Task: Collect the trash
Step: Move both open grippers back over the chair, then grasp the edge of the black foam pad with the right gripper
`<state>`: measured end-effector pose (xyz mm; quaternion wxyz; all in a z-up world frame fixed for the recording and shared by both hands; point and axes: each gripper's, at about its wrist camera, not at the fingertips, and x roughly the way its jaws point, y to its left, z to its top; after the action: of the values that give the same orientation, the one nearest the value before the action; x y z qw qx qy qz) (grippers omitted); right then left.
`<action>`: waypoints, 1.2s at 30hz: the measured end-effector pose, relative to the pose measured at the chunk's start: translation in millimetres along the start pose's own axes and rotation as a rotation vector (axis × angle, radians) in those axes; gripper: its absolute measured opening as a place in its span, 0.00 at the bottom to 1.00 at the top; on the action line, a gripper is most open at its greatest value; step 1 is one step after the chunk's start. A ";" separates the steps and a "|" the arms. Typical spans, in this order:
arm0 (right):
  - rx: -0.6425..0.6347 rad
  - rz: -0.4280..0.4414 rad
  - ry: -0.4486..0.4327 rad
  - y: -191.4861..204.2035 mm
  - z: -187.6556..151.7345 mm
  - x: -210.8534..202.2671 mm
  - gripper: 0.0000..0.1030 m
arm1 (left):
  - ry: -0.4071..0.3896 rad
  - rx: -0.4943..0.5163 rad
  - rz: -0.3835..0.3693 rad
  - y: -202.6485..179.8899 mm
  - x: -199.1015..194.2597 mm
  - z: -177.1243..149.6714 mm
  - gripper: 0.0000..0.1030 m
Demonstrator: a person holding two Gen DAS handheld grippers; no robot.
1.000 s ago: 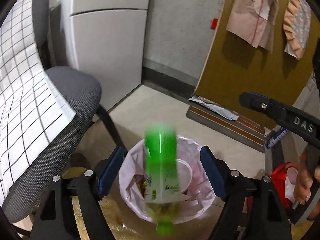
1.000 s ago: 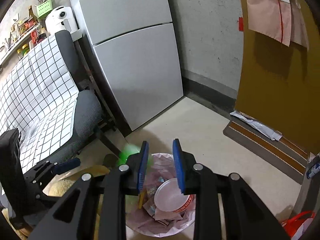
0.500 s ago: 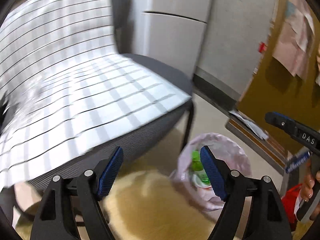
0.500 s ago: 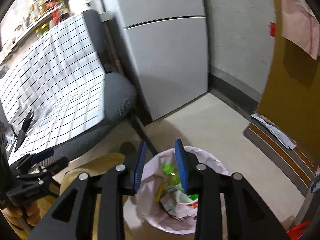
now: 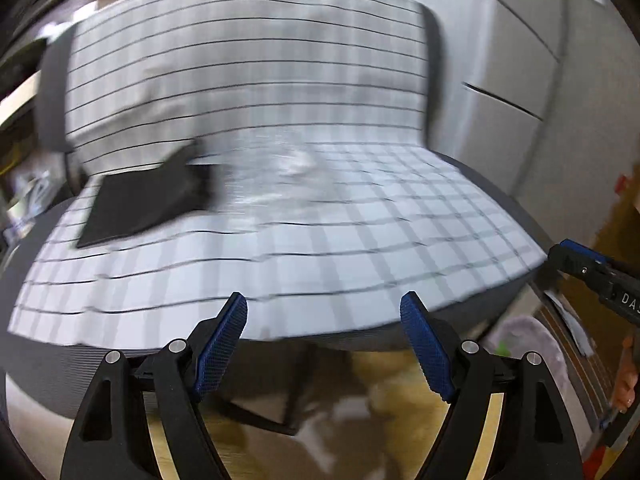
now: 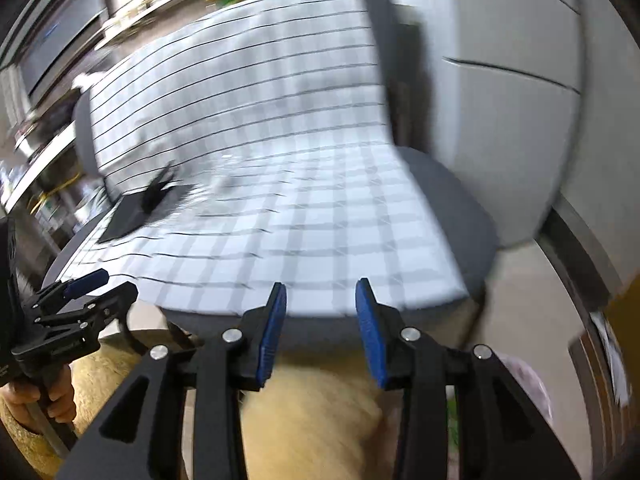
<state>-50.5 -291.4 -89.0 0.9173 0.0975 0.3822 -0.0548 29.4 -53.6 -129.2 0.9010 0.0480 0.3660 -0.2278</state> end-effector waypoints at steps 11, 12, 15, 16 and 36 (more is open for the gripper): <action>-0.136 0.115 0.052 90.3 53.0 71.3 0.40 | -0.035 -0.236 0.197 139.8 -10.3 17.4 0.77; -0.151 0.117 0.050 97.1 55.7 74.2 0.40 | -0.037 -0.258 0.213 155.4 -9.6 18.6 0.76; -0.188 0.123 0.047 117.5 63.8 87.8 0.41 | -0.013 -0.314 0.255 199.2 -0.3 20.5 0.67; -0.198 0.133 0.051 125.2 66.1 93.4 0.41 | -0.005 -0.320 0.260 207.9 2.1 20.2 0.65; -0.303 0.308 0.157 236.4 71.1 172.9 0.09 | 0.059 -0.346 0.221 230.7 8.0 -10.3 0.54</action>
<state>161.4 -81.1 -130.7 0.8864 0.0199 0.4368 0.1518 130.7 151.7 -160.7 0.9042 -0.0610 0.4186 -0.0595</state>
